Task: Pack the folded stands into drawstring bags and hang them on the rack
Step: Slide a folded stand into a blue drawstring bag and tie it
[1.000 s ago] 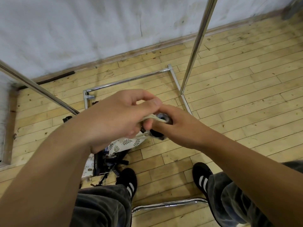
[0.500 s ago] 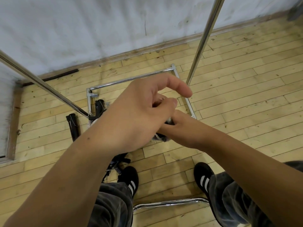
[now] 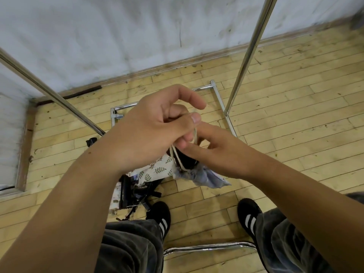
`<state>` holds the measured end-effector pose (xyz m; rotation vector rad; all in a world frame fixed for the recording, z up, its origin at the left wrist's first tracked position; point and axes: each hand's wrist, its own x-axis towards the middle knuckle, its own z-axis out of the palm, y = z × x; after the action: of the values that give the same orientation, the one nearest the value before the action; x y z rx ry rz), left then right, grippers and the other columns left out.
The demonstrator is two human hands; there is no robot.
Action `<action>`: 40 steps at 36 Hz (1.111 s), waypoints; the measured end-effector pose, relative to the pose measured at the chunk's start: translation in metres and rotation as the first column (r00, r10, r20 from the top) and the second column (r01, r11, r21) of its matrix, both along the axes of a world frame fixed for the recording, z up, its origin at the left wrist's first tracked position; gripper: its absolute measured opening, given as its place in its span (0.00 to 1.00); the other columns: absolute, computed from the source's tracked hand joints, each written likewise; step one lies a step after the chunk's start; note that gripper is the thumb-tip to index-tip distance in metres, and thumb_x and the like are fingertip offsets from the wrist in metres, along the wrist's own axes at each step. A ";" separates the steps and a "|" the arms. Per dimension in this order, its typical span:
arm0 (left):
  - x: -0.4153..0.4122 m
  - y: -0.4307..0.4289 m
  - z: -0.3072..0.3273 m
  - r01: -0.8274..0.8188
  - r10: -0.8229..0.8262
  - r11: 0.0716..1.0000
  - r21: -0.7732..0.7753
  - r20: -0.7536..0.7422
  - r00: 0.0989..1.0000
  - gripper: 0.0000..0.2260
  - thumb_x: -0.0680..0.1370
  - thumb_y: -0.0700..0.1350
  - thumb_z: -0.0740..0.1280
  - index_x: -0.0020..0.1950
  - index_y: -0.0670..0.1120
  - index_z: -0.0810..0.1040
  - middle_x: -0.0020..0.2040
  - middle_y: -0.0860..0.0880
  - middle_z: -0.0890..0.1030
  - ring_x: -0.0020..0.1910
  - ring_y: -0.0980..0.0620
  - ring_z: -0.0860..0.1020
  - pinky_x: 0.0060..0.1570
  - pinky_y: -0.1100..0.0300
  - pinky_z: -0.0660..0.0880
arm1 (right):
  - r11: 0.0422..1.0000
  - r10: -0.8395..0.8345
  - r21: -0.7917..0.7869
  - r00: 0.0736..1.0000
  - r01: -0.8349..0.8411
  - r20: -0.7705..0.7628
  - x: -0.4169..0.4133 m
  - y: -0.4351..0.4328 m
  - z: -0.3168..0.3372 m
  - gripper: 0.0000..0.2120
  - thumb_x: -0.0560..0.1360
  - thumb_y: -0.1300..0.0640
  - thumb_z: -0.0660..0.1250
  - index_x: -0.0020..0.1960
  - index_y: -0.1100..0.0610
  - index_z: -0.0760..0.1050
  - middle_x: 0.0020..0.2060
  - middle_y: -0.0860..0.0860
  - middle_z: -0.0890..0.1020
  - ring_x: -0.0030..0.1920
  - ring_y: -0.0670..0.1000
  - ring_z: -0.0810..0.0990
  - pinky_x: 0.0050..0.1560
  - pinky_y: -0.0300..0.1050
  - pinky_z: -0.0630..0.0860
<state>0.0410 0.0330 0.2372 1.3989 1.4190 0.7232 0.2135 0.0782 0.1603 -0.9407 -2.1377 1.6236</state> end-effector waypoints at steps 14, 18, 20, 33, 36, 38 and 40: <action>-0.037 -0.035 0.007 -0.154 0.154 0.988 0.010 0.049 0.987 0.06 0.83 0.43 0.68 0.58 0.52 0.80 0.35 0.51 0.82 0.34 0.55 0.80 0.40 0.66 0.76 | 0.997 -0.007 0.076 0.998 0.012 -0.060 -0.022 -0.013 0.026 0.14 0.86 0.54 0.60 0.50 0.61 0.80 0.44 0.52 0.83 0.48 0.50 0.81 0.52 0.38 0.75; -0.047 -0.050 0.019 -0.253 0.248 0.966 0.057 0.085 0.965 0.06 0.83 0.43 0.67 0.58 0.51 0.80 0.37 0.49 0.83 0.37 0.55 0.81 0.42 0.65 0.76 | 0.993 -0.027 0.117 0.999 0.030 -0.033 -0.033 -0.019 0.043 0.13 0.86 0.54 0.61 0.50 0.57 0.81 0.41 0.38 0.82 0.44 0.38 0.78 0.47 0.29 0.72; -0.052 -0.056 0.028 -0.308 0.298 0.947 0.096 0.101 0.949 0.06 0.83 0.43 0.67 0.59 0.51 0.80 0.39 0.49 0.85 0.40 0.56 0.82 0.49 0.61 0.76 | 0.989 -0.061 0.134 0.997 0.067 -0.042 -0.037 -0.023 0.054 0.13 0.86 0.53 0.61 0.50 0.55 0.82 0.44 0.40 0.83 0.44 0.39 0.78 0.46 0.30 0.73; -0.069 -0.087 0.115 -0.465 0.439 0.840 0.279 0.154 0.885 0.09 0.81 0.39 0.69 0.56 0.53 0.81 0.39 0.53 0.85 0.54 0.47 0.84 0.68 0.38 0.73 | 0.953 -0.165 0.226 0.972 0.200 -0.166 -0.059 -0.048 0.155 0.13 0.85 0.49 0.62 0.46 0.46 0.82 0.43 0.41 0.85 0.44 0.51 0.81 0.49 0.49 0.79; -0.071 -0.089 0.137 -0.492 0.462 0.811 0.316 0.168 0.871 0.09 0.81 0.39 0.69 0.57 0.51 0.81 0.40 0.53 0.85 0.54 0.53 0.85 0.66 0.44 0.76 | 0.948 -0.165 0.236 0.964 0.214 -0.209 -0.064 -0.055 0.178 0.13 0.85 0.49 0.61 0.46 0.48 0.82 0.37 0.37 0.81 0.41 0.51 0.79 0.44 0.41 0.76; -0.073 -0.091 0.152 -0.500 0.471 0.797 0.339 0.170 0.866 0.09 0.82 0.39 0.68 0.58 0.51 0.81 0.41 0.52 0.86 0.52 0.54 0.85 0.63 0.48 0.77 | 0.943 -0.175 0.239 0.957 0.231 -0.232 -0.069 -0.059 0.193 0.13 0.85 0.49 0.61 0.46 0.48 0.82 0.35 0.36 0.80 0.39 0.49 0.77 0.43 0.43 0.75; -0.077 -0.092 0.168 -0.498 0.473 0.785 0.368 0.162 0.866 0.09 0.82 0.39 0.68 0.58 0.51 0.81 0.42 0.51 0.86 0.52 0.54 0.85 0.61 0.50 0.78 | 0.937 -0.193 0.237 0.946 0.256 -0.260 -0.076 -0.059 0.207 0.13 0.85 0.49 0.61 0.46 0.48 0.82 0.36 0.37 0.81 0.38 0.47 0.77 0.42 0.44 0.76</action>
<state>-0.0362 -0.0593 0.4047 1.2933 1.6674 1.4513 0.1380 0.0188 0.3671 -0.8299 -1.9456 1.2295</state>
